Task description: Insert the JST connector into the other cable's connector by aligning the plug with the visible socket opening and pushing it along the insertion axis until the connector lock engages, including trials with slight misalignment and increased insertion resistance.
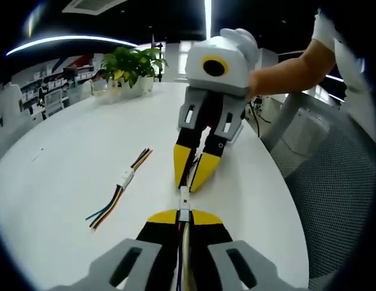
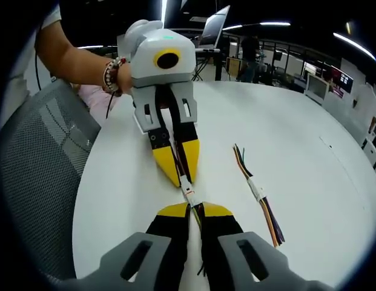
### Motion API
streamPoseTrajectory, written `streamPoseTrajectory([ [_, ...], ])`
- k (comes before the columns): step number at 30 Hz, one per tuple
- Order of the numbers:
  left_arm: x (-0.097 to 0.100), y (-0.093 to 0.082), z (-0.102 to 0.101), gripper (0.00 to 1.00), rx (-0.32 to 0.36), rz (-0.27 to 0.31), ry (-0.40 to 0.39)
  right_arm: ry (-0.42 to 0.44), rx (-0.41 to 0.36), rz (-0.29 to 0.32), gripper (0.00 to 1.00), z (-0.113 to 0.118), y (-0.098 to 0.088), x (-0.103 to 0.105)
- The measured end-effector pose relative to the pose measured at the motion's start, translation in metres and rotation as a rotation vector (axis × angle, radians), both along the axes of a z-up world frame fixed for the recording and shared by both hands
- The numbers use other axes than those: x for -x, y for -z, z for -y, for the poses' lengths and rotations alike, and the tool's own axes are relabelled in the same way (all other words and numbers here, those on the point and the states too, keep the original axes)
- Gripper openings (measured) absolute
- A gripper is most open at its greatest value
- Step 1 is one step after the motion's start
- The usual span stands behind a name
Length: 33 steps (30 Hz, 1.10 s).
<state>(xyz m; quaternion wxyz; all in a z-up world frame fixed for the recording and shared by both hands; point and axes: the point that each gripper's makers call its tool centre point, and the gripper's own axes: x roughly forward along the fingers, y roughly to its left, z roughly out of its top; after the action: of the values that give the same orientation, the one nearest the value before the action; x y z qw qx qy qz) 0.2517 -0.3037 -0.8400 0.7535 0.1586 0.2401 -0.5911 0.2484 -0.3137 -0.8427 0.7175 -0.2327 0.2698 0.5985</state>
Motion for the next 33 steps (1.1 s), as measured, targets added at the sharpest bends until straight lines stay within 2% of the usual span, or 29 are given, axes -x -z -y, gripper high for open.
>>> streamPoseTrajectory([
  [33,0.0009,0.001,0.0011,0.0,0.0,0.01,-0.008,0.003,0.003,-0.002,0.03,0.0013,0.001,0.0006],
])
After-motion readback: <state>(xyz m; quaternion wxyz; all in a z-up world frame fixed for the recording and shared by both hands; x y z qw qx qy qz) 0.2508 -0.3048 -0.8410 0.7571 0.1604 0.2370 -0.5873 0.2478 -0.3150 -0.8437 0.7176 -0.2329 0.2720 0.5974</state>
